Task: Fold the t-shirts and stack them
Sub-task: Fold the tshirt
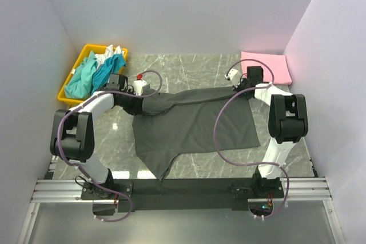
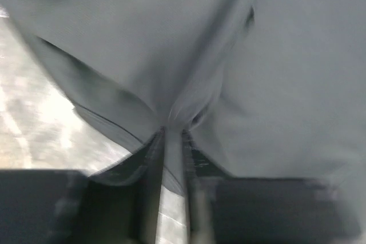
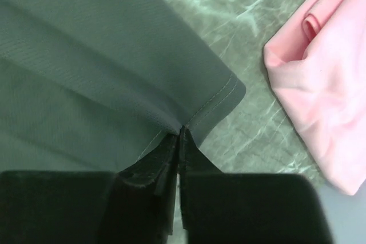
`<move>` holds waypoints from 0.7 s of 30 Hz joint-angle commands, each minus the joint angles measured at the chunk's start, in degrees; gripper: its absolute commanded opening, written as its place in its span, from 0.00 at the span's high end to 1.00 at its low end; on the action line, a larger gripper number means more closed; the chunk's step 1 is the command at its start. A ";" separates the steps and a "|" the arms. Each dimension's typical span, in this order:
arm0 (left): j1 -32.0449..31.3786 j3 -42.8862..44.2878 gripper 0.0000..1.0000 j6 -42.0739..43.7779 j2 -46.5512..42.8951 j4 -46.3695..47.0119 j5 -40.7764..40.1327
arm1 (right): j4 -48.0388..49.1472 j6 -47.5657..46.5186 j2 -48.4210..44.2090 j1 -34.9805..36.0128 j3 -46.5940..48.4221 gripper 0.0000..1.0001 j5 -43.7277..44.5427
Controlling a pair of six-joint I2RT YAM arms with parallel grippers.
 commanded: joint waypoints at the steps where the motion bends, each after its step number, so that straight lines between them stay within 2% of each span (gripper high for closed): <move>1: 1.19 5.02 0.73 6.67 -0.24 -10.24 5.68 | -4.09 -3.71 -4.66 -0.66 0.19 0.85 -1.14; 2: 2.68 6.44 0.66 7.73 -0.06 -11.66 7.26 | -6.80 -3.37 -5.80 -2.84 1.67 0.75 -3.23; 3: 4.18 8.11 0.57 7.47 0.37 -13.32 9.45 | -8.22 -2.84 -6.33 -3.56 2.73 0.73 -4.21; 6: 9.02 16.28 0.42 5.90 3.80 -14.31 10.88 | -14.46 -0.03 -6.16 -6.20 10.02 0.70 -8.77; 10: 9.38 24.45 0.40 -2.52 9.85 -7.30 7.29 | -20.62 4.18 -2.05 -6.65 20.03 0.69 -11.87; 14: 8.15 28.77 0.44 -5.01 13.82 -7.53 5.60 | -23.17 8.14 2.36 -4.72 24.62 0.74 -10.29; 17: 7.44 25.10 0.43 -2.21 11.21 -7.89 6.57 | -23.18 9.99 4.21 -2.96 24.98 0.74 -8.71; 21: 1.74 17.63 0.40 6.67 6.19 -11.22 5.52 | -23.35 11.75 6.66 -0.94 25.50 0.75 -7.21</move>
